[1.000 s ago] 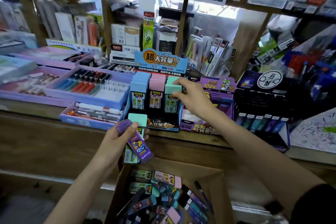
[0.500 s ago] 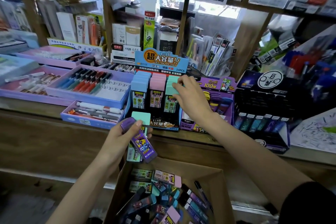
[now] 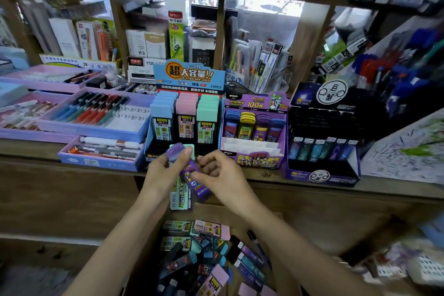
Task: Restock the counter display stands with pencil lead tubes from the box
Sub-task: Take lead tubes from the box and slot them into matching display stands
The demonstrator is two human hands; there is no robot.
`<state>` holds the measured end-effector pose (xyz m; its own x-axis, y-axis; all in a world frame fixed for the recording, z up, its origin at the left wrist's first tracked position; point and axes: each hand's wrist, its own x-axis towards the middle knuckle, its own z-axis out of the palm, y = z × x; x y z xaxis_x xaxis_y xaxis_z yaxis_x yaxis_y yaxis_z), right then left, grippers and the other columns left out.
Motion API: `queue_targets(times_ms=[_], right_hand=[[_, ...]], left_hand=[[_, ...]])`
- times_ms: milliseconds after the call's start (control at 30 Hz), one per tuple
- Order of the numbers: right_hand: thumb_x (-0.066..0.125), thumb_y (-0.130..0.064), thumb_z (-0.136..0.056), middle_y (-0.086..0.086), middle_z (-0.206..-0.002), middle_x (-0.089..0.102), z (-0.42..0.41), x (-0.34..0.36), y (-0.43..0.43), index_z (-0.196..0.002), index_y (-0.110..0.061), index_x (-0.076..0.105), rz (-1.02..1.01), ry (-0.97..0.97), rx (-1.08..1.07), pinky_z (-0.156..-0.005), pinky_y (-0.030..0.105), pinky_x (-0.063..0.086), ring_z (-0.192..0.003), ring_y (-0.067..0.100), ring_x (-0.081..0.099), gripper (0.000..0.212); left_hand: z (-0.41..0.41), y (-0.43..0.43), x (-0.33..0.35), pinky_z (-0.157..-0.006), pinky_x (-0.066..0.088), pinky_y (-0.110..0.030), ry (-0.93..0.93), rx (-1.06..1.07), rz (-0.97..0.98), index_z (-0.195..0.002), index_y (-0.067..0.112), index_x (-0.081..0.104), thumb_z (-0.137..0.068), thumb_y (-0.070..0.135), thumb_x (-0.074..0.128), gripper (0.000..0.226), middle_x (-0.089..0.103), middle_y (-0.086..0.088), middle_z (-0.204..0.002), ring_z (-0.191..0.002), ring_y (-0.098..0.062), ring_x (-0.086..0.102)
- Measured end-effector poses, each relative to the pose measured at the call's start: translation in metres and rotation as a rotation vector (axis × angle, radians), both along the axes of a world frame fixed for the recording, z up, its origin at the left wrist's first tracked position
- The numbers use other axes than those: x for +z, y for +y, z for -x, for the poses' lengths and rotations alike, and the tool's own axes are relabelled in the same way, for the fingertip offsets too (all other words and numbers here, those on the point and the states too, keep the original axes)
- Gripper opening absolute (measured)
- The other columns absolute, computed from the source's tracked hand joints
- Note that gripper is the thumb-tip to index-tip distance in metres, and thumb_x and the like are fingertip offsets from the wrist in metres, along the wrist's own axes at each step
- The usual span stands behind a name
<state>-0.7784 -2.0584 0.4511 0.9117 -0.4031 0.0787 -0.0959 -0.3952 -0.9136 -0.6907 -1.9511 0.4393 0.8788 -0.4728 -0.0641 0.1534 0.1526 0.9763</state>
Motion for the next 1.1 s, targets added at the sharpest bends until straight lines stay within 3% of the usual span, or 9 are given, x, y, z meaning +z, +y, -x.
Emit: queue_targets(times_ms=[167,267,333,433,600,733,933,1100], right_hand=[[0.066,-0.019,-0.086,0.008,-0.088,0.060,0.015,0.005,-0.020,-0.102,-0.024,0.051,-0.066,0.003,-0.028,-0.069,0.027,0.051,-0.083,0.020,0.061,0.023],[0.065,-0.019,-0.087,0.001,-0.090,0.059,0.027,0.007,-0.033,-0.103,-0.021,0.055,-0.002,-0.002,-0.028,-0.073,0.028,0.051,-0.086,0.015,0.061,0.018],[0.063,-0.022,-0.088,-0.007,-0.090,0.058,0.033,0.012,-0.044,-0.104,-0.016,0.059,0.020,-0.047,-0.058,-0.076,0.025,0.051,-0.088,0.011,0.060,0.017],[0.063,-0.024,-0.089,-0.003,-0.090,0.061,0.038,0.025,-0.061,-0.103,-0.016,0.061,-0.072,-0.105,-0.083,-0.080,0.031,0.051,-0.090,0.015,0.062,0.016],[0.063,-0.013,-0.088,0.001,-0.083,0.063,0.040,0.032,-0.080,-0.103,-0.018,0.056,-0.077,-0.065,-0.040,-0.069,0.031,0.052,-0.079,0.016,0.063,0.017],[0.063,-0.007,-0.086,0.001,-0.083,0.064,0.044,0.049,-0.112,-0.095,-0.024,0.057,-0.114,-0.188,-0.159,-0.063,0.026,0.054,-0.073,0.012,0.064,0.020],[0.066,-0.011,-0.085,0.009,-0.087,0.065,0.027,0.065,-0.147,-0.095,-0.022,0.054,0.141,-0.279,-0.330,-0.076,0.043,0.055,-0.080,0.028,0.066,0.019],[0.067,-0.011,-0.085,-0.002,-0.080,0.058,0.013,0.054,-0.149,-0.100,-0.016,0.058,0.349,-0.206,-0.298,-0.076,0.033,0.054,-0.076,0.022,0.063,0.017]], left_hand=[[0.012,-0.012,0.000,-0.068,0.057,-0.027,-0.054,-0.180,0.051,-0.104,0.009,0.065,-0.075,0.027,0.065,0.034,0.074,-0.008,-0.090,-0.080,-0.019,0.070],[0.018,-0.022,0.002,-0.069,0.057,-0.027,-0.141,-0.222,0.011,-0.105,0.010,0.065,-0.082,0.015,0.063,0.024,0.074,-0.006,-0.092,-0.081,-0.018,0.070],[0.023,-0.029,0.004,-0.067,0.056,-0.023,-0.187,-0.247,-0.013,-0.105,0.013,0.066,-0.081,0.016,0.065,0.024,0.074,-0.003,-0.092,-0.081,-0.015,0.070],[0.030,-0.040,0.008,-0.063,0.054,-0.020,-0.232,-0.296,-0.053,-0.105,0.016,0.065,-0.077,0.023,0.067,0.029,0.075,0.000,-0.091,-0.081,-0.013,0.070],[0.038,-0.054,0.009,-0.062,0.053,-0.020,-0.234,-0.306,-0.069,-0.104,0.019,0.065,-0.080,0.027,0.064,0.026,0.074,0.004,-0.088,-0.079,-0.011,0.070],[0.039,-0.054,0.008,-0.068,0.056,-0.028,-0.156,-0.293,-0.035,-0.108,0.018,0.062,-0.091,0.027,0.051,0.022,0.074,-0.004,-0.093,-0.084,-0.018,0.071],[0.034,-0.048,0.012,-0.062,0.055,-0.019,-0.165,-0.247,-0.015,-0.108,0.020,0.061,-0.096,0.019,0.047,0.018,0.075,-0.003,-0.090,-0.079,-0.017,0.072],[0.032,-0.043,0.009,-0.061,0.053,-0.017,-0.164,-0.247,-0.027,-0.110,0.018,0.061,-0.095,0.021,0.048,0.020,0.075,-0.003,-0.092,-0.080,-0.017,0.072]])
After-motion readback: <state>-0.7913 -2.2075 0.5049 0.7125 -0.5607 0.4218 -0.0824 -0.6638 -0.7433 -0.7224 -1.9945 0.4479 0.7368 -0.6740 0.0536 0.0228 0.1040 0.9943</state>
